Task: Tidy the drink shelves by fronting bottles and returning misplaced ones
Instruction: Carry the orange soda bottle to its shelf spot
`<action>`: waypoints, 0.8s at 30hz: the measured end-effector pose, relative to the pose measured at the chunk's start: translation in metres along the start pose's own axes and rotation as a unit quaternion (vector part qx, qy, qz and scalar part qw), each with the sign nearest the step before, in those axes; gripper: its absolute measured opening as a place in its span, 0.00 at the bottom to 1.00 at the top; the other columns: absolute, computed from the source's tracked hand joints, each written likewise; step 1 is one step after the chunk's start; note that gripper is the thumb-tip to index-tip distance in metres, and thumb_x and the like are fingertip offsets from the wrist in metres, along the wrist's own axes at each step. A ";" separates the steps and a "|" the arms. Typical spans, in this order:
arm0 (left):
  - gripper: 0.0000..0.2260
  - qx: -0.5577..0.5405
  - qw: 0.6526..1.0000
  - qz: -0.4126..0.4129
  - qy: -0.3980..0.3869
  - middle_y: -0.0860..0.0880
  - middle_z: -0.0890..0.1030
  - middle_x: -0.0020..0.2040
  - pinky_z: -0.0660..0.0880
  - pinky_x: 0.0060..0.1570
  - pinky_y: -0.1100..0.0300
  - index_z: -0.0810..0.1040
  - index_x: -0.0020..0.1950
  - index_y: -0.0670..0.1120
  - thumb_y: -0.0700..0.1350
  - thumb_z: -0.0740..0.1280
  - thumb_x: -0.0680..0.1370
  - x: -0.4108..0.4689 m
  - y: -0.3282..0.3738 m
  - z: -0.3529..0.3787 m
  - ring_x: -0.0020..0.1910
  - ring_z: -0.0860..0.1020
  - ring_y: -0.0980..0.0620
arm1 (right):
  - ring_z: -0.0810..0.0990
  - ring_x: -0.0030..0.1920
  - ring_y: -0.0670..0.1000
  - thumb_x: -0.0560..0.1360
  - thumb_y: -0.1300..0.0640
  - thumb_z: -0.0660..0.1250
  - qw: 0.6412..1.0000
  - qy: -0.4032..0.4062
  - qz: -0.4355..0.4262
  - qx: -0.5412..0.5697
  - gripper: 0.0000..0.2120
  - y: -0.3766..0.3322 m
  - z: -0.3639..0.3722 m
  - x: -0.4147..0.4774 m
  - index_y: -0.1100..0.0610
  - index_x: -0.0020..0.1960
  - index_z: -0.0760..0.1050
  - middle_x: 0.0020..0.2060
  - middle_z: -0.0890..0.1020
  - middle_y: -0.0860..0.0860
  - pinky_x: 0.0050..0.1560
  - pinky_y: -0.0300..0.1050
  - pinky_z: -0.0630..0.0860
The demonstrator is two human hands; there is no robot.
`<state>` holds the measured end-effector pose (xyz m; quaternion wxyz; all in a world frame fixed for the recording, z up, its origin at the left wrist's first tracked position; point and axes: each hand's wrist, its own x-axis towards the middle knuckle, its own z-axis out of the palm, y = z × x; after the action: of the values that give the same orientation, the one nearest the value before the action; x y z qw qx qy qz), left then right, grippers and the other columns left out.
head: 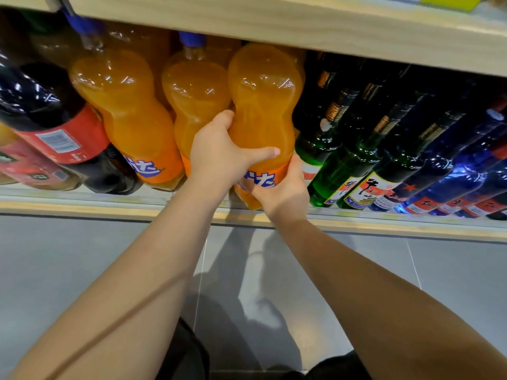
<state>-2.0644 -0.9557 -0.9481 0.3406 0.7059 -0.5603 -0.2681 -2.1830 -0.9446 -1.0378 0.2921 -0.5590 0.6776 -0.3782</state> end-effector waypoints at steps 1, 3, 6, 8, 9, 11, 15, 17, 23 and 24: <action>0.41 -0.006 1.000 0.003 0.004 0.51 0.74 0.69 0.72 0.60 0.53 0.68 0.71 0.49 0.63 0.76 0.63 0.000 0.000 0.001 0.66 0.73 0.47 | 0.74 0.63 0.52 0.58 0.32 0.74 1.000 0.004 0.003 0.007 0.49 0.000 0.002 0.002 0.48 0.71 0.58 0.64 0.74 0.47 0.60 0.54 0.76; 0.40 -0.012 1.000 0.012 0.009 0.51 0.74 0.67 0.72 0.58 0.56 0.69 0.70 0.49 0.62 0.77 0.63 0.000 0.001 0.004 0.65 0.73 0.48 | 0.74 0.63 0.52 0.57 0.32 0.74 0.999 0.015 0.015 0.026 0.49 -0.001 0.006 0.007 0.49 0.70 0.59 0.64 0.74 0.47 0.60 0.54 0.76; 0.38 0.005 1.000 0.023 0.006 0.51 0.75 0.65 0.70 0.54 0.60 0.70 0.68 0.49 0.60 0.78 0.63 0.001 -0.002 0.011 0.63 0.74 0.48 | 0.73 0.64 0.52 0.59 0.37 0.76 0.998 0.017 0.026 0.050 0.46 0.003 0.014 0.009 0.49 0.70 0.59 0.65 0.73 0.48 0.62 0.53 0.74; 0.38 0.032 0.999 0.031 -0.005 0.51 0.75 0.65 0.71 0.55 0.59 0.69 0.68 0.49 0.60 0.78 0.63 0.000 -0.007 0.017 0.63 0.74 0.48 | 0.72 0.66 0.54 0.61 0.42 0.78 0.999 0.009 0.030 0.041 0.45 0.010 0.017 0.007 0.51 0.71 0.59 0.67 0.72 0.50 0.64 0.51 0.72; 0.39 0.042 0.998 0.035 -0.012 0.51 0.75 0.65 0.72 0.57 0.57 0.68 0.70 0.49 0.61 0.77 0.64 0.000 -0.009 0.020 0.64 0.74 0.48 | 0.71 0.66 0.54 0.62 0.44 0.78 0.999 0.009 0.032 0.035 0.45 0.013 0.018 0.006 0.52 0.71 0.59 0.67 0.72 0.51 0.64 0.51 0.71; 0.42 0.057 0.998 0.033 -0.025 0.51 0.74 0.67 0.72 0.60 0.54 0.65 0.73 0.49 0.60 0.77 0.65 -0.001 -0.012 0.027 0.66 0.72 0.48 | 0.71 0.66 0.55 0.63 0.45 0.77 0.999 0.013 0.031 0.028 0.45 0.017 0.020 0.006 0.54 0.72 0.59 0.68 0.72 0.52 0.64 0.50 0.71; 0.41 0.099 0.994 0.038 -0.032 0.48 0.68 0.70 0.71 0.62 0.55 0.61 0.75 0.49 0.60 0.74 0.69 -0.002 -0.014 0.029 0.68 0.69 0.47 | 0.72 0.65 0.57 0.64 0.48 0.76 0.999 0.017 0.030 0.023 0.44 0.021 0.021 0.007 0.58 0.73 0.59 0.67 0.71 0.56 0.62 0.51 0.72; 0.38 0.108 0.993 0.043 -0.024 0.47 0.66 0.68 0.71 0.61 0.56 0.60 0.76 0.49 0.60 0.72 0.71 -0.005 -0.014 0.026 0.66 0.69 0.47 | 0.72 0.64 0.58 0.65 0.49 0.78 0.999 0.028 -0.014 0.009 0.44 0.026 0.017 0.005 0.62 0.73 0.60 0.66 0.70 0.59 0.61 0.51 0.73; 0.28 0.092 0.994 0.060 -0.015 0.47 0.69 0.69 0.73 0.58 0.59 0.62 0.77 0.49 0.53 0.65 0.79 -0.009 -0.015 0.016 0.63 0.74 0.50 | 0.73 0.63 0.53 0.74 0.50 0.69 0.999 -0.027 -0.046 -0.013 0.34 0.042 -0.001 -0.002 0.55 0.75 0.60 0.66 0.71 0.53 0.61 0.54 0.74; 0.27 0.086 0.994 0.061 -0.030 0.47 0.70 0.70 0.73 0.57 0.59 0.63 0.77 0.50 0.52 0.65 0.79 -0.011 -0.015 0.012 0.62 0.75 0.50 | 0.74 0.61 0.52 0.74 0.49 0.69 0.999 -0.024 -0.045 -0.015 0.32 0.042 -0.004 -0.003 0.54 0.74 0.62 0.65 0.72 0.52 0.62 0.53 0.74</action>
<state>-2.0666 -0.9452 -0.9671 0.2776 0.6888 -0.6330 -0.2187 -2.2088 -0.9376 -1.0710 0.2829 -0.6019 0.6503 -0.3672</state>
